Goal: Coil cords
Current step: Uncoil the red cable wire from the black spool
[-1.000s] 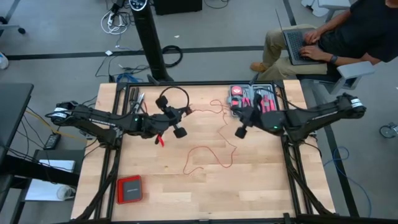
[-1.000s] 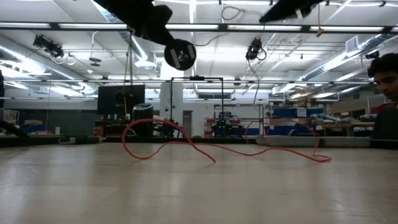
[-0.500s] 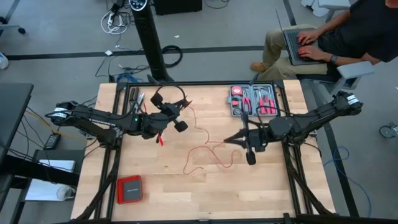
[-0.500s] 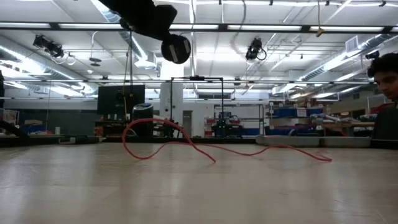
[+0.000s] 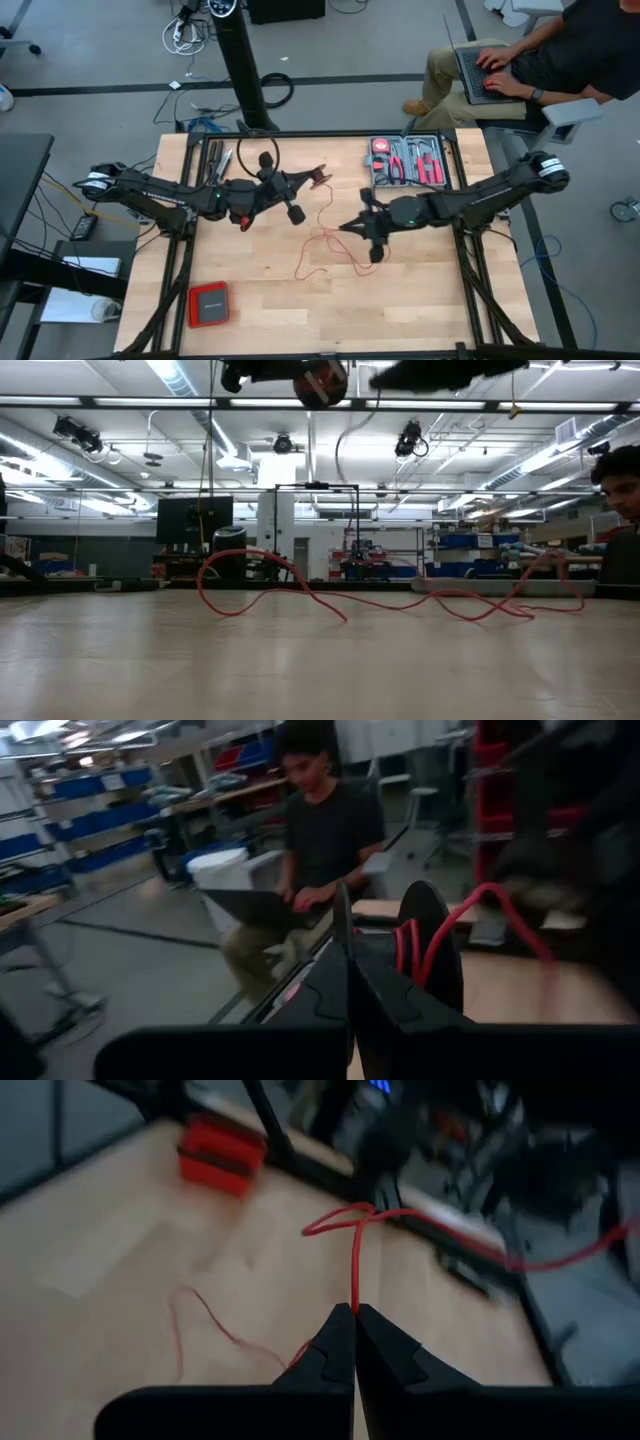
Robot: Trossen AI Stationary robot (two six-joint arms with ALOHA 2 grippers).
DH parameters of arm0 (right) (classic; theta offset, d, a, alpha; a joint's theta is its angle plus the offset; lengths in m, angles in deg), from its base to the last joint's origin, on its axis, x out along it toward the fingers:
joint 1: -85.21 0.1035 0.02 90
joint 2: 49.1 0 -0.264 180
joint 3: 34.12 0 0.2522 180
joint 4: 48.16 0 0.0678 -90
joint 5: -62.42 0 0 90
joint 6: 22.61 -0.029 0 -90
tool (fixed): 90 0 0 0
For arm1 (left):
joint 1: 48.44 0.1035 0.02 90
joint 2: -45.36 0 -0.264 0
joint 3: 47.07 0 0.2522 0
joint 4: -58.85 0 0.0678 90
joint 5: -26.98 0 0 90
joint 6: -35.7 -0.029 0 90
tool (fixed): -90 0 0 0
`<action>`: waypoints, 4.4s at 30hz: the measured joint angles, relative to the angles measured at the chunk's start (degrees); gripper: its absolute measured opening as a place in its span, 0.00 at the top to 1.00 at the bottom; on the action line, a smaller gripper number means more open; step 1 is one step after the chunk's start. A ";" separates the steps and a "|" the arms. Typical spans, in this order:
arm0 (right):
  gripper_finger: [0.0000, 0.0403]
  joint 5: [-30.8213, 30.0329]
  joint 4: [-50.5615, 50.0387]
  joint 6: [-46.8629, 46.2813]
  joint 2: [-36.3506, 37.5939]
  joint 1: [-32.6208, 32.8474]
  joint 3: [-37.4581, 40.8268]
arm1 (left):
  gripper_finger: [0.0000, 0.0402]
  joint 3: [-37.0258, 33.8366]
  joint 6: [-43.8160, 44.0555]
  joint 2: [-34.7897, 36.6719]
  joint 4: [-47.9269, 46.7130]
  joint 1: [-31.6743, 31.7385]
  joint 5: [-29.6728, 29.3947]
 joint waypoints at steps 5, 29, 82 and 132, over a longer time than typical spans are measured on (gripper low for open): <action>1.00 0.61 -1.90 -4.17 -3.86 -4.14 0.00 | 0.99 0.00 -0.28 0.00 1.02 -0.79 1.74; 0.93 -0.93 -13.03 -17.45 -4.77 -11.25 -0.02 | 0.99 0.00 -7.90 0.00 7.01 -4.72 1.73; 0.89 8.56 8.57 -11.01 6.04 -5.85 -0.02 | 0.99 -13.38 -15.32 0.00 25.47 -1.32 33.91; 0.91 -1.52 -2.03 -19.57 3.15 -5.85 1.61 | 0.99 -13.18 -19.67 -4.50 7.22 -1.53 19.72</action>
